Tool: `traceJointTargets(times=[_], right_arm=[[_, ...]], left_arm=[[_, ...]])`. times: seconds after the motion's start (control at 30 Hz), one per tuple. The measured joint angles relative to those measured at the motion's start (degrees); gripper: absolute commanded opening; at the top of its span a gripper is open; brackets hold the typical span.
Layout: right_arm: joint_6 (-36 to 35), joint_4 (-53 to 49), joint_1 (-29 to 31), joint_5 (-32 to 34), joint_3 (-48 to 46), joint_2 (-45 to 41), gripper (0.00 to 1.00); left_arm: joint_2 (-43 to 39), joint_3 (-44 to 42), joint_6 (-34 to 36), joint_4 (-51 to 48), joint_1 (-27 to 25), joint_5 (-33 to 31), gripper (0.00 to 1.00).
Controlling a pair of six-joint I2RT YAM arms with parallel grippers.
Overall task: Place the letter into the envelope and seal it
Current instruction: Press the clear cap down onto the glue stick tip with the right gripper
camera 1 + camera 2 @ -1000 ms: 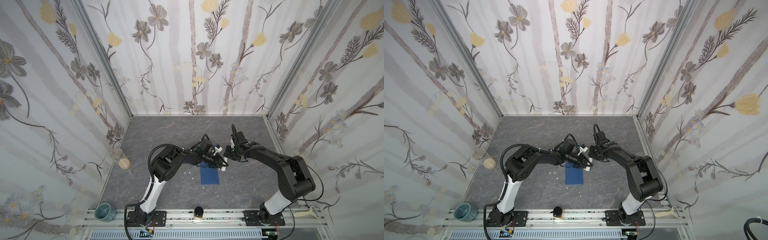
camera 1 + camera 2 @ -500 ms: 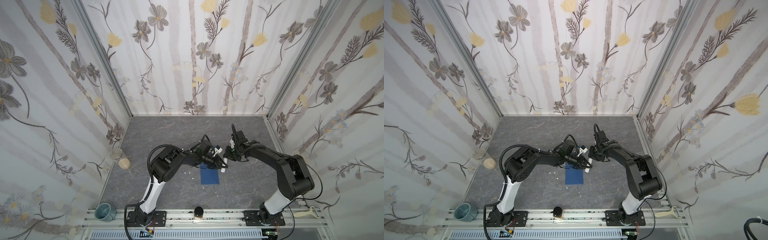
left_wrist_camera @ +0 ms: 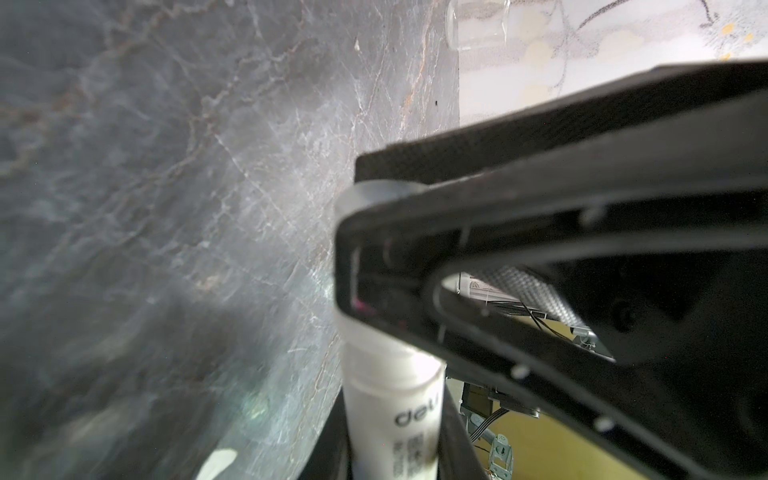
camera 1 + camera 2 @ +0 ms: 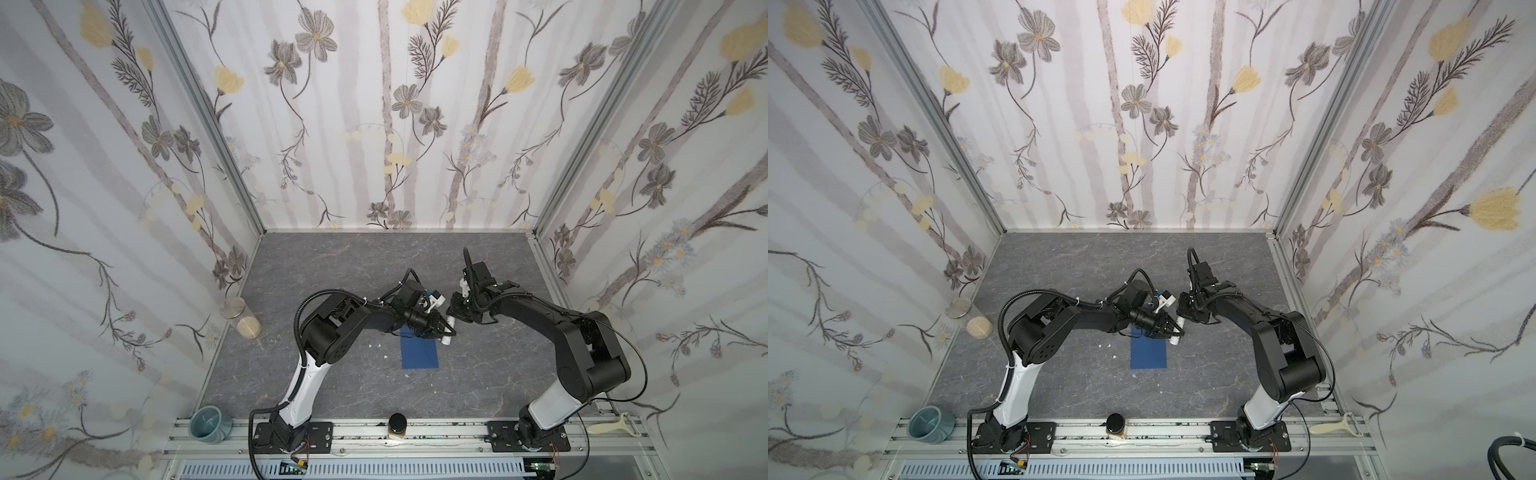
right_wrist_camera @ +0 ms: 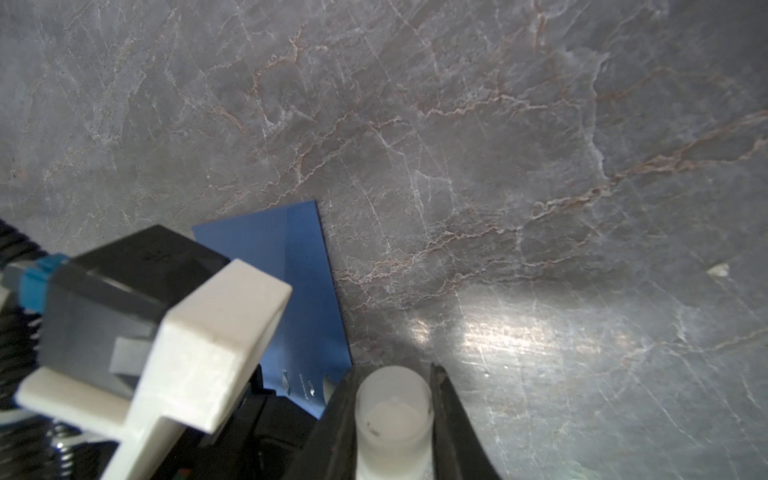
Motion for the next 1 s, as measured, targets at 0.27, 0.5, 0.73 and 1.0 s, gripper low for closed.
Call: traceJointTargets(times=[0.27, 0.5, 0.73, 1.0], right_arm=[[0.04, 1.18, 1.03, 1.84, -0.76, -0.79, 0.25], [0.63, 2.58, 1.46, 2.89, -1.49, -1.90, 0.25], [1.49, 4.22, 2.29, 4.07, -2.01, -1.92, 0.25], [1.51, 3.30, 1.64, 3.21, -0.55, -1.60, 0.28]], left_arm=[[-0.13, 0.04, 0.00, -0.02, 0.24, -0.20, 0.00], [-0.63, 0.15, -0.02, -0.04, 0.50, -0.72, 0.00], [-0.63, 0.28, -0.09, -0.35, 0.87, -0.79, 0.00], [-1.22, 0.04, -0.22, -0.24, 0.87, -1.11, 0.00]])
